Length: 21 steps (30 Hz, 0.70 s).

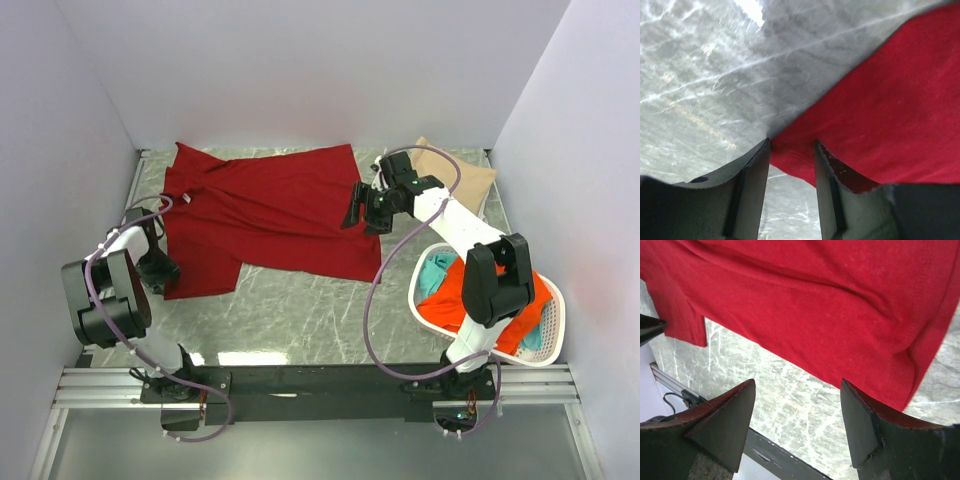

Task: Fold and stack the t-shirts
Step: Flatten the tshirt out

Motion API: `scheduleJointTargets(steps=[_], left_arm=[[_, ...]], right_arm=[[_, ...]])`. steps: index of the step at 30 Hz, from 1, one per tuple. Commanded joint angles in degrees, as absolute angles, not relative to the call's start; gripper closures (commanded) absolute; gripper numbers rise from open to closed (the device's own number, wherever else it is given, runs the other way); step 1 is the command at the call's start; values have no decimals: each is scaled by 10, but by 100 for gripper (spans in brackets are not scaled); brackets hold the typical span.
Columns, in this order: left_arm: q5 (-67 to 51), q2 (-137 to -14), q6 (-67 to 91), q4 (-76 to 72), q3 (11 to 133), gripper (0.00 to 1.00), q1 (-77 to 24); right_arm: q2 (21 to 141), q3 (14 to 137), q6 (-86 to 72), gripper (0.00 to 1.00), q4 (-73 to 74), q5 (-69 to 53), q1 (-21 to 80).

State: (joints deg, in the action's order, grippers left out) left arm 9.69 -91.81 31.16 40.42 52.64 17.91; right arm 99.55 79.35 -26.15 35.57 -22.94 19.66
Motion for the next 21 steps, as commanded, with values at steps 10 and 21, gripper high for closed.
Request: scheduleJointTargets(steps=[10,21], left_arm=[[82,-968,304,410,541,80,177],[53,-926,294,410,549,99,182]], right_arm=[[955,768,-266,25,336,-208,175],[990,733,-240,25,363,-102,183]])
